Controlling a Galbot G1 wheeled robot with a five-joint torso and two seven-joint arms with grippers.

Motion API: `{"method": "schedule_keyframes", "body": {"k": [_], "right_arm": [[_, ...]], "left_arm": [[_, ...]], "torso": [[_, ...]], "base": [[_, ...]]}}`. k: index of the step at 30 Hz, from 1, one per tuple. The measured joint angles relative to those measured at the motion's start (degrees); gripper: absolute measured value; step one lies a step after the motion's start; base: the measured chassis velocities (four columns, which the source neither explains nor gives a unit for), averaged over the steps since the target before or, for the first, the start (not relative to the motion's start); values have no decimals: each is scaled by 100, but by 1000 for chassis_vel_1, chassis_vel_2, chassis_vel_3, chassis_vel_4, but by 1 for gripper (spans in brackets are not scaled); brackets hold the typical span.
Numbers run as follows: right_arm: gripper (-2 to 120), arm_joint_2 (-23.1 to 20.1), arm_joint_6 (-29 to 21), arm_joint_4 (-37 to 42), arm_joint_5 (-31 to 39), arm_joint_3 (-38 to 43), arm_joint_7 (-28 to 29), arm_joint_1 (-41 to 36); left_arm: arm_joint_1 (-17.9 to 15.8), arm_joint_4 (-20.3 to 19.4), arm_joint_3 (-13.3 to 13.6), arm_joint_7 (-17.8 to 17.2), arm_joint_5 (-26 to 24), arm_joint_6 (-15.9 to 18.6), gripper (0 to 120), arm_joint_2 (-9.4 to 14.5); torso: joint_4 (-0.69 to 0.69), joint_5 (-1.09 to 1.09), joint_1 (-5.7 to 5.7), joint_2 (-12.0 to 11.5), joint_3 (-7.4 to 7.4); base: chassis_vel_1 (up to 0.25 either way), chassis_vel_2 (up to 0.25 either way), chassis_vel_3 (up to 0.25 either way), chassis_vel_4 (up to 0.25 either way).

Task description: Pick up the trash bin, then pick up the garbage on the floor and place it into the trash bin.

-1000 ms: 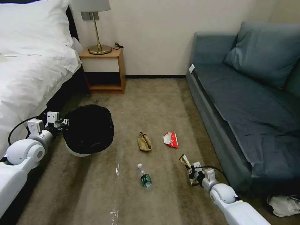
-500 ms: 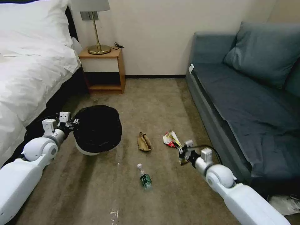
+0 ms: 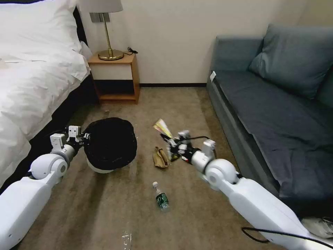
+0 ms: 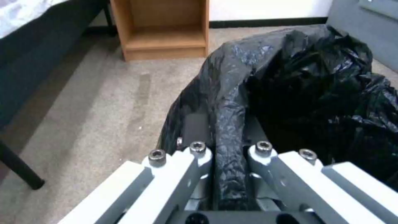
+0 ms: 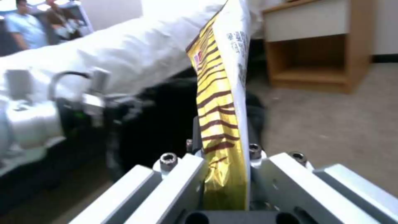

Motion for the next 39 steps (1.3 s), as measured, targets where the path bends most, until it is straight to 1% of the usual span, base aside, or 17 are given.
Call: {"method": "schedule_keyframes", "body": {"k": [2, 3, 6, 7, 12, 21, 24, 25, 27, 28, 30, 31, 33, 34, 36, 37, 39], "right_arm": [[0, 476, 144, -248, 10, -291, -98, 228], [0, 476, 144, -248, 10, -291, -98, 228], [0, 1001, 244, -603, 14, -628, -184, 489], [0, 1001, 244, -603, 14, -628, -184, 489], [0, 1469, 336, -1130, 15, -947, -295, 811], [0, 1906, 570, -1852, -128, -1048, -496, 1019], [0, 2213, 710, -2376, -346, -1039, -516, 1140], [0, 2213, 710, -2376, -346, -1039, -516, 1140], [0, 2445, 897, -2863, -559, -999, -541, 1223], [0, 2445, 897, -2863, -559, -999, -541, 1223], [8, 2503, 950, -3025, -616, -975, -548, 1239], [8, 2503, 950, -3025, -616, -975, -548, 1239], [19, 2516, 971, -3104, -657, -944, -553, 1237], [19, 2516, 971, -3104, -657, -944, -553, 1237], [30, 2519, 975, -3112, -685, -921, -553, 1199], [30, 2519, 975, -3112, -685, -921, -553, 1199], [41, 2525, 976, -3116, -700, -892, -550, 1171]], "left_arm": [[-49, 61, 8, 17, 0, -9, 4, -42], [-49, 61, 8, 17, 0, -9, 4, -42], [-107, 146, 14, 39, 0, -23, 4, -87], [-107, 146, 14, 39, 0, -23, 4, -87], [-115, 230, 2, 71, 43, -50, 4, -189], [-67, 232, -5, 78, 63, -54, 4, -247], [-47, 226, -30, 109, 55, -74, 4, -289], [-47, 226, -30, 109, 55, -74, 4, -289], [-36, 212, -32, 120, 37, -91, 4, -321], [-36, 212, -32, 120, 37, -91, 4, -321], [-30, 191, -32, 125, 22, -93, 4, -321], [-30, 191, -32, 125, 22, -93, 4, -321], [-27, 183, -30, 129, 17, -94, 4, -299], [-27, 183, -30, 129, 17, -94, 4, -299], [-30, 186, -25, 132, 17, -94, 4, -284], [-30, 186, -25, 132, 17, -94, 4, -284], [-44, 188, -6, 134, 12, -94, 4, -283]], "torso": [[0, 1, 0, 0, 0], [0, 1, 0, 0, 0], [5, 1, 0, 0, 0], [5, 1, 0, 0, 0], [1, 0, 0, 0, 0], [2, 1, 0, 0, 0], [2, 2, 0, 0, -1], [2, 2, 0, 0, -1], [4, 2, 0, 0, -1], [4, 2, 0, 0, -1], [3, 2, 0, 0, -1], [3, 2, 0, 0, -1], [1, 2, 0, 0, 0], [1, 2, 0, 0, 0], [2, 2, 0, 0, 0], [2, 2, 0, 0, 0], [3, 2, 0, 0, -1]], "base": [[0, 0, 0, 0], [0, 0, 0, 0], [0, 0, 0, 0], [0, 0, 0, 0], [0, 0, 0, 0], [0, 0, 0, 0], [0, 0, 0, 0], [0, 0, 0, 0], [0, 0, 0, 0], [0, 0, 0, 0], [0, 0, 0, 0], [0, 0, 0, 0], [0, 0, 0, 0], [0, 0, 0, 0], [0, 0, 0, 0], [0, 0, 0, 0], [0, 0, 0, 0]]}}
